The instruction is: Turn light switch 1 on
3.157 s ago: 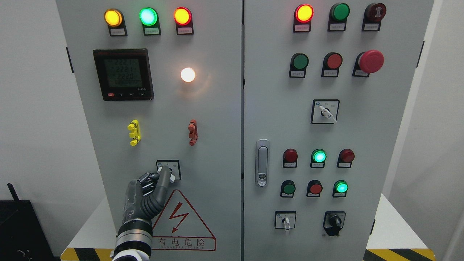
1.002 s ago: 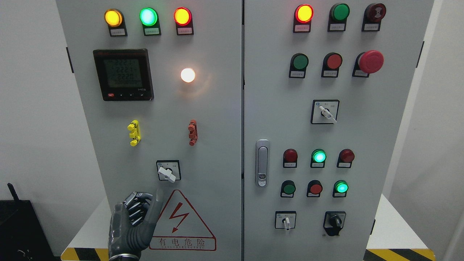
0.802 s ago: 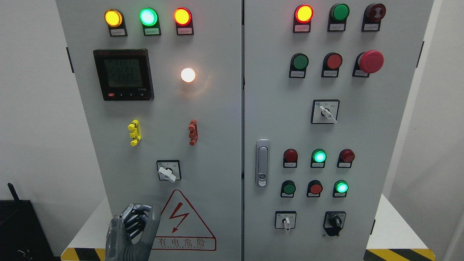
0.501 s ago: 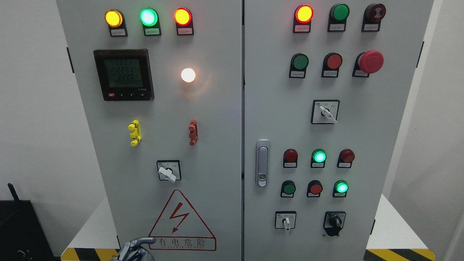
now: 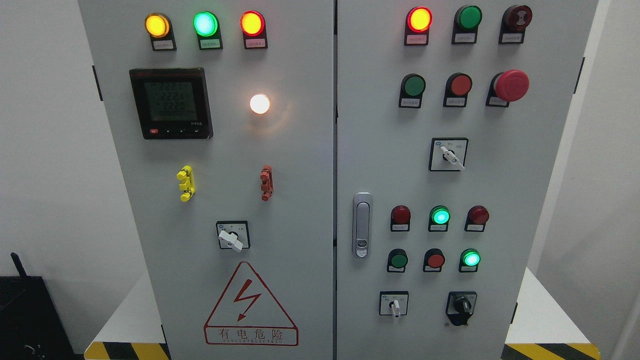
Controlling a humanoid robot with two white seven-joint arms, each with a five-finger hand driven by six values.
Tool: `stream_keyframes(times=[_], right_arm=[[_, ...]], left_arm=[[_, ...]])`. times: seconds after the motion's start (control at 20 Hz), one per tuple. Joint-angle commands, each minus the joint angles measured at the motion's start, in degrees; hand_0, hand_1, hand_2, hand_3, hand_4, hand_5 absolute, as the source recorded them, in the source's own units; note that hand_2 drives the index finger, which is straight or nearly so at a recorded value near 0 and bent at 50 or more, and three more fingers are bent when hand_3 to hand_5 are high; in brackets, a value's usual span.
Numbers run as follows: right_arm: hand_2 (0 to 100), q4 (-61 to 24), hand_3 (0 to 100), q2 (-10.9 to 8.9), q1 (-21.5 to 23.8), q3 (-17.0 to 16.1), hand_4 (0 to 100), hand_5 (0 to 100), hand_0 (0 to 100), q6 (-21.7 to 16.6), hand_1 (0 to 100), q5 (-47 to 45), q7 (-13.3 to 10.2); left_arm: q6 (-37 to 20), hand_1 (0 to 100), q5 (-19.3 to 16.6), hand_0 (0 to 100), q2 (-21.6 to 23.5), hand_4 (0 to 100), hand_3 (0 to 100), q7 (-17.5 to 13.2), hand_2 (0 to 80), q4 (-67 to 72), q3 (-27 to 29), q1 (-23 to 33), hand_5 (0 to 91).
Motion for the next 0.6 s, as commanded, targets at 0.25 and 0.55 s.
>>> stream_keyframes(times=[0.25,0.55], right_arm=[[0,0.0,0,0.00,0.0,0.0,0,0,0,0.1,0,-1.4,0.0],[0,0.0,0,0.00,0.0,0.0,0,0,0,0.1,0,-1.4,0.0]], left_arm=[[24.4,15,0.4,18,4.8,11,0,-2.2,0.0,69.3,-2.3,-8.7,0.0],[40.1,11,-3.9,23,3.5,0,0,-0.9,0.0,69.1,-6.6,-11.4,0.0]])
